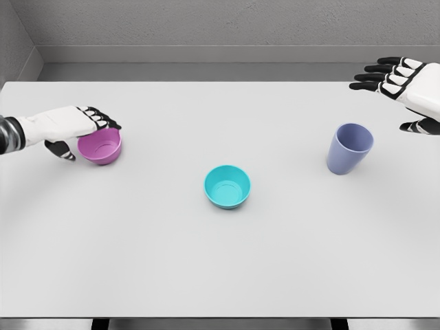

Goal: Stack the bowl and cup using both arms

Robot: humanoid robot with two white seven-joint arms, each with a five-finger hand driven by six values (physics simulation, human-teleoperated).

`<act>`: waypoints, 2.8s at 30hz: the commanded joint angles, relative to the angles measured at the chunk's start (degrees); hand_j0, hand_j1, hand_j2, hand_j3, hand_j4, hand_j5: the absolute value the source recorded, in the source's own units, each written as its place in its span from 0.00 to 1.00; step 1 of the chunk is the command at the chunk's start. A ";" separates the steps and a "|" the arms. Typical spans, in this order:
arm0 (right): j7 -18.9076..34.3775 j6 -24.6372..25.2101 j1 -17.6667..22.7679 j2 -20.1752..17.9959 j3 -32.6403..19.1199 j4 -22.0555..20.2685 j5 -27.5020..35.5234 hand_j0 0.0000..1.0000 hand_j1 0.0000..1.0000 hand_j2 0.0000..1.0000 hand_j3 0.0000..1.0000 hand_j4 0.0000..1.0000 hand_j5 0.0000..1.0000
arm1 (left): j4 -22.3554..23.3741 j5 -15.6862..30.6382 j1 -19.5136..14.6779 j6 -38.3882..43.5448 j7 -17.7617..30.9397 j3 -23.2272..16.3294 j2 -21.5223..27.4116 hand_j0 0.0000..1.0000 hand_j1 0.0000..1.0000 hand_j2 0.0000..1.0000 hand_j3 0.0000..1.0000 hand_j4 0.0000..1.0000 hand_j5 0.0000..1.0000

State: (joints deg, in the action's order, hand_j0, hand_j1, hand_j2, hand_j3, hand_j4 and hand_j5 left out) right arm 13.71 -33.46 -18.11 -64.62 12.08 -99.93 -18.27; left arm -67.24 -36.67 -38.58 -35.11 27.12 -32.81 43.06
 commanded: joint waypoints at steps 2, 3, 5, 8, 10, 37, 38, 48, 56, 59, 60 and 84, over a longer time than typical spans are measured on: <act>0.00 0.07 0.00 -0.07 -0.04 -0.09 0.34 1.00 1.00 1.00 1.00 1.00 1.00 | 1.14 0.20 -0.09 0.11 1.27 0.03 -0.96 1.00 1.00 1.00 1.00 1.00 1.00; 0.00 0.15 0.00 -0.07 -0.04 -0.09 0.34 1.00 1.00 1.00 1.00 1.00 1.00 | 1.32 0.20 -0.09 0.11 1.79 0.03 -1.23 1.00 1.00 1.00 1.00 1.00 1.00; 0.00 0.07 0.09 -0.16 -0.04 -0.18 0.34 1.00 1.00 1.00 1.00 1.00 1.00 | 1.85 0.20 -0.35 0.11 2.15 0.03 -1.49 1.00 1.00 1.00 1.00 1.00 1.00; -0.08 0.07 0.00 -0.07 -0.04 -0.18 0.34 1.00 1.00 1.00 1.00 1.00 1.00 | 1.85 0.11 -0.44 0.11 2.50 0.03 -1.67 1.00 1.00 1.00 1.00 1.00 1.00; 0.00 0.07 0.00 -0.07 -0.04 -0.09 0.34 1.00 1.00 1.00 1.00 1.00 1.00 | 1.94 -0.24 -0.53 0.11 2.50 0.03 -2.02 1.00 1.00 1.00 1.00 1.00 1.00; -0.08 0.15 -0.09 -0.07 -0.04 -0.09 0.34 1.00 1.00 1.00 1.00 1.00 1.00 | 3.43 -0.15 -2.29 0.11 2.50 -1.90 -3.07 1.00 1.00 1.00 1.00 1.00 1.00; 0.00 0.15 -0.09 -0.07 -0.04 -0.09 0.34 1.00 1.00 1.00 1.00 1.00 1.00 | 3.43 -0.15 -2.37 0.11 2.41 -1.90 -3.07 1.00 1.00 1.00 1.00 1.00 1.00; 0.00 0.15 -0.09 -0.07 -0.04 -0.18 0.34 1.00 1.00 1.00 1.00 1.00 1.00 | 3.43 -0.15 -3.34 0.11 2.41 -2.08 -3.60 1.00 1.00 1.00 1.00 1.00 1.00; -0.08 0.15 -0.09 -0.07 -0.04 -0.18 0.34 1.00 1.00 1.00 1.00 1.00 1.00 | 3.34 -1.03 -3.52 0.11 2.50 -2.96 -3.77 1.00 1.00 1.00 1.00 1.00 1.00; -0.08 0.15 -0.09 -0.07 -0.04 -0.18 0.34 1.00 1.00 1.00 1.00 1.00 1.00 | 3.34 -1.03 -3.52 0.11 2.50 -2.96 -3.77 1.00 1.00 1.00 1.00 1.00 1.00; -0.08 0.07 -0.09 -0.07 -0.04 -0.18 0.34 1.00 1.00 1.00 1.00 1.00 1.00 | 3.34 -1.03 -3.52 0.11 2.50 -2.96 -3.77 1.00 1.00 1.00 1.00 1.00 1.00; -0.08 0.15 0.00 0.02 -0.04 -0.18 0.34 1.00 1.00 1.00 1.00 1.00 1.00 | 3.34 -0.95 -3.60 0.11 2.41 -3.66 -3.69 0.63 0.63 0.63 0.63 0.63 0.63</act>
State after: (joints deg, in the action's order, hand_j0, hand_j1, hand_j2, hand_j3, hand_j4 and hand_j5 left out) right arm 13.69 -33.42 -18.11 -64.58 12.06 -100.15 -18.26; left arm -63.90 -37.94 -42.19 -35.15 29.63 -36.54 39.35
